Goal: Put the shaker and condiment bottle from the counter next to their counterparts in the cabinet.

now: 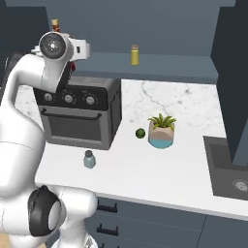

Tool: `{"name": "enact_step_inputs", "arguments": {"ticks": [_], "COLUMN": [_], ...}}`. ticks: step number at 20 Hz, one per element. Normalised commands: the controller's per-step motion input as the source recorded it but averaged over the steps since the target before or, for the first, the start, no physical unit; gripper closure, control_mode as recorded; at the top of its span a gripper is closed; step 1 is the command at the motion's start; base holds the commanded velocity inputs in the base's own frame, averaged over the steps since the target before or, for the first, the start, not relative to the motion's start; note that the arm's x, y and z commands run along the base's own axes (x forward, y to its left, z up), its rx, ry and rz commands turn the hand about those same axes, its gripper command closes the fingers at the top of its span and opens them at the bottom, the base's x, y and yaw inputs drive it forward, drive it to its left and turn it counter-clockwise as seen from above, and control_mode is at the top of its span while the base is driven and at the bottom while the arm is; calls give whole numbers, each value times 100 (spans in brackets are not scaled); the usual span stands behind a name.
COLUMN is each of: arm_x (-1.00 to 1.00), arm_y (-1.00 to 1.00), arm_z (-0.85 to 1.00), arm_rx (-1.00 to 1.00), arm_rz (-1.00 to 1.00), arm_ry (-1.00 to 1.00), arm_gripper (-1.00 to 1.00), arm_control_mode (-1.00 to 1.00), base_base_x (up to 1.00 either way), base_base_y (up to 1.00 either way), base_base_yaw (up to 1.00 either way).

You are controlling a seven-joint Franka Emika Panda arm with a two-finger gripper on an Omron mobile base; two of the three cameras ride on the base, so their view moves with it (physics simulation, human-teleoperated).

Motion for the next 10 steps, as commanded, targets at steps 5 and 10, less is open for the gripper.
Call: {"name": "enact_step_inputs", "arguments": {"ticks": [5,10], "arm_x": [40,45], "arm_y": [1,2], "arm_z": [-2,-5], "arm_rx": [0,-3], "arm_rz": [13,13], "arm_ry": [0,0], "arm_gripper": [100,100], "arm_control_mode": [-100,-100], "base_base_x": [0,0], "base_base_y": [0,0], "base_base_yaw": [0,0]}}
